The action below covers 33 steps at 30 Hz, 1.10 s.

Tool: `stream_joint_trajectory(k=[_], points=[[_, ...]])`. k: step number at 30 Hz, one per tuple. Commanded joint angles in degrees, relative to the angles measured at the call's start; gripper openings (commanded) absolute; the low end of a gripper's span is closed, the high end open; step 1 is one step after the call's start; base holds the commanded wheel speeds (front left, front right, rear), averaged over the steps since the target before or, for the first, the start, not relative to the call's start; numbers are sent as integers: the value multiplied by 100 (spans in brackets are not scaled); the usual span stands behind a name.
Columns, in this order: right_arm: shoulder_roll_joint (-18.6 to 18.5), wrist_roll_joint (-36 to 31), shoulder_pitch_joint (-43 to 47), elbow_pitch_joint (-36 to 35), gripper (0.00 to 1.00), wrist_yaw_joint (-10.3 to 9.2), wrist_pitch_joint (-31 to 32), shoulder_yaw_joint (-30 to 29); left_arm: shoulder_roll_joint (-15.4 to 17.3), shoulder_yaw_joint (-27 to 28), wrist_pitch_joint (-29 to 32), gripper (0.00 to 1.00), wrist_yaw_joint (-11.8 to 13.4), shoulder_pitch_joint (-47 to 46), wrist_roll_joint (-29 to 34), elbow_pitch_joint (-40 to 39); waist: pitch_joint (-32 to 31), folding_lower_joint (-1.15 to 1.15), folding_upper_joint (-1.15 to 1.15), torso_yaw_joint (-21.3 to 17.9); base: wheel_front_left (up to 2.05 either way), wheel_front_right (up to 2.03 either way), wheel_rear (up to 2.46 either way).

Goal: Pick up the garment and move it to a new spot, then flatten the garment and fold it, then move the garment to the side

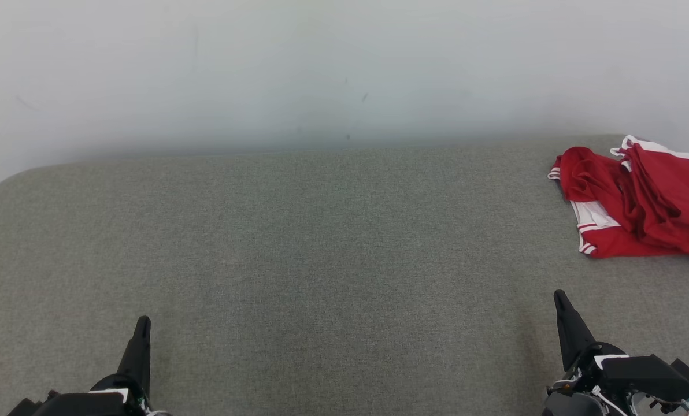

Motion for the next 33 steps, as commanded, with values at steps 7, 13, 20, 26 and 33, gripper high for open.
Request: stream_joint_trajectory(k=[7, 13, 20, 26, 33], points=[[27, -11, -50, -1, 0, -12, 33, -20, 15, 19, 3, 0, -6, -54, -26, -15, 0, 0, 0, 0, 0, 0, 0], [35, -26, -51, 0, 0, -12, 36, -32, 15, 19, 3, 0, -6, -54, -27, -16, 0, 0, 0, 0, 0, 0, 0], [42, -39, -52, 0, 0, -12, 48, -43, 15, 18, 3, 0, -6, -54, -27, -16, 0, 0, 0, 0, 0, 0, 0], [49, -49, -52, 1, 0, -12, 46, -51, 15, 17, 3, 0, -6, -54, -27, -16, 0, 0, 0, 0, 0, 0, 0], [57, -60, -53, 2, 0, -12, 56, -60, 15, 18, 3, 0, -6, -54, -27, -16, 0, 0, 0, 0, 0, 0, 0]])
